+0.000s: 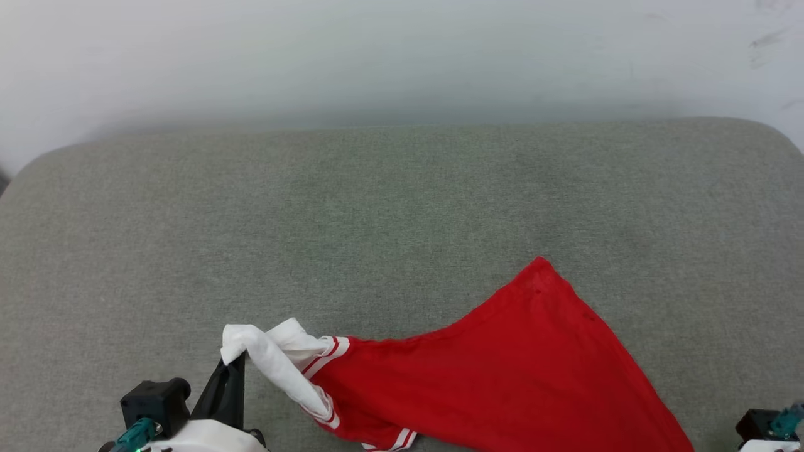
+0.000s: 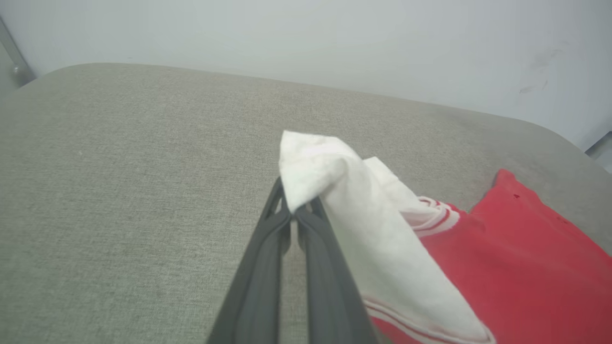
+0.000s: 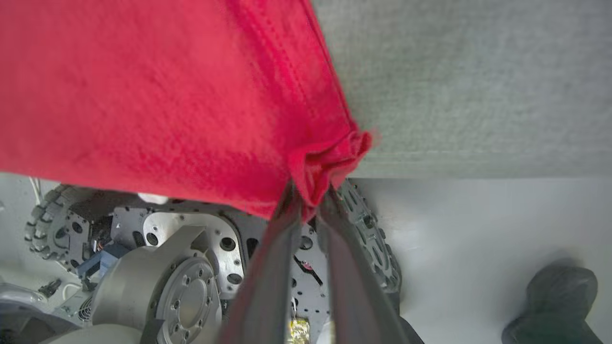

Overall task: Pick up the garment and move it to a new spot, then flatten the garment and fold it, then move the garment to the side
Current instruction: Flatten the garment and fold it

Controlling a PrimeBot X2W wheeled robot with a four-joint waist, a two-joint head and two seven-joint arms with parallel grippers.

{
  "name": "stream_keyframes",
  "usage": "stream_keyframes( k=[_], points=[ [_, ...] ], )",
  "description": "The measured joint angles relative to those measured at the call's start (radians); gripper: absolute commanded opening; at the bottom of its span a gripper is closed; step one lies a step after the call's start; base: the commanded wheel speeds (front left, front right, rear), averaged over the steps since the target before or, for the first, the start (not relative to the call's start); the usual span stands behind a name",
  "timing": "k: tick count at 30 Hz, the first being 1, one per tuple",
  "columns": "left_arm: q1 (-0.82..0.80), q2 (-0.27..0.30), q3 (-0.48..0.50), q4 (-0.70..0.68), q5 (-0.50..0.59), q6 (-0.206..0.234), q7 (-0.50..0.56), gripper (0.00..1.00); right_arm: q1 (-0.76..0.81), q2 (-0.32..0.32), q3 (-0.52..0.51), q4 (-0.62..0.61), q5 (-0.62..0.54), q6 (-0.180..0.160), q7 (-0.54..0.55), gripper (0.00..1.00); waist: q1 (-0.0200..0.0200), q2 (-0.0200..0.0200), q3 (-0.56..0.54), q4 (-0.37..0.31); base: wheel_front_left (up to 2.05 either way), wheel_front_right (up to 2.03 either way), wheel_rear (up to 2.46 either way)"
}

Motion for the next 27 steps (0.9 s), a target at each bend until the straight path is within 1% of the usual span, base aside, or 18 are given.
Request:
stream_keyframes(
  k=[2, 4, 6, 8, 11, 13, 15, 17, 19, 23, 27],
  points=[
    [0.007, 0.004, -0.001, -0.004, -0.001, 0.006, 0.007, 0.00, 0.005, 0.021, -0.018, -0.018, 0.007, 0.000, -0.031, 1.00, 0.0000, 0.0000, -0.005, -0.013, 0.00, 0.00, 0.00],
    [0.009, 0.008, -0.001, -0.009, -0.001, 0.007, 0.013, 0.00, 0.000, 0.029, -0.027, -0.042, 0.010, 0.000, -0.081, 1.00, 0.0000, 0.0000, -0.009, -0.021, 0.00, 0.00, 0.00],
    [0.009, 0.011, -0.003, -0.014, -0.001, 0.009, 0.017, 0.00, -0.023, 0.032, -0.036, -0.076, 0.004, 0.000, -0.188, 1.00, 0.0000, 0.0000, -0.010, -0.022, 0.00, 0.00, 0.00],
    [0.008, 0.012, -0.004, -0.021, -0.001, 0.012, 0.021, 0.00, -0.083, 0.030, -0.043, -0.102, 0.001, 0.000, -0.337, 1.00, 0.0000, 0.0000, -0.005, -0.021, 0.00, 0.00, 0.00],
    [0.003, 0.013, -0.011, -0.029, 0.001, 0.015, 0.028, 0.00, -0.177, 0.043, -0.038, -0.099, 0.020, 0.000, -0.560, 1.00, 0.0001, 0.0000, 0.011, -0.016, 0.00, 0.00, 0.00],
    [-0.014, 0.012, -0.016, -0.035, 0.005, 0.014, 0.033, 0.00, -0.232, 0.046, -0.024, -0.067, 0.037, 0.000, -0.643, 1.00, 0.0001, 0.0000, 0.026, -0.009, 0.00, 0.00, 0.00],
    [-0.035, 0.012, -0.019, -0.040, 0.011, 0.013, 0.034, 0.00, -0.286, 0.044, -0.014, -0.027, 0.044, 0.000, -0.669, 1.00, 0.0002, 0.0000, 0.045, -0.001, 0.00, 0.00, 0.00],
    [-0.058, 0.010, -0.023, -0.045, 0.019, 0.006, 0.034, 0.00, -0.353, 0.034, -0.001, -0.005, 0.046, 0.000, -0.665, 1.00, 0.0002, 0.0000, 0.069, 0.009, 0.00, 0.00, 0.00],
    [-0.087, 0.004, -0.029, -0.049, 0.027, 0.001, 0.033, 0.00, -0.427, 0.016, 0.028, 0.014, 0.045, 0.000, -0.622, 1.00, 0.0003, 0.0000, 0.097, 0.021, 0.00, 0.00, 0.00],
    [-0.145, -0.013, -0.050, -0.044, 0.042, -0.014, 0.033, 0.00, -0.553, -0.037, 0.092, 0.058, 0.049, 0.000, -0.431, 1.00, 0.0003, 0.0000, 0.155, 0.052, 0.00, 0.00, 0.00],
    [-0.198, -0.030, -0.068, -0.029, 0.054, -0.032, 0.028, 0.00, -0.676, -0.057, 0.152, 0.104, 0.064, 0.000, -0.234, 1.00, 0.0004, 0.0000, 0.205, 0.087, 0.00, 0.00, 0.00]
  ],
)
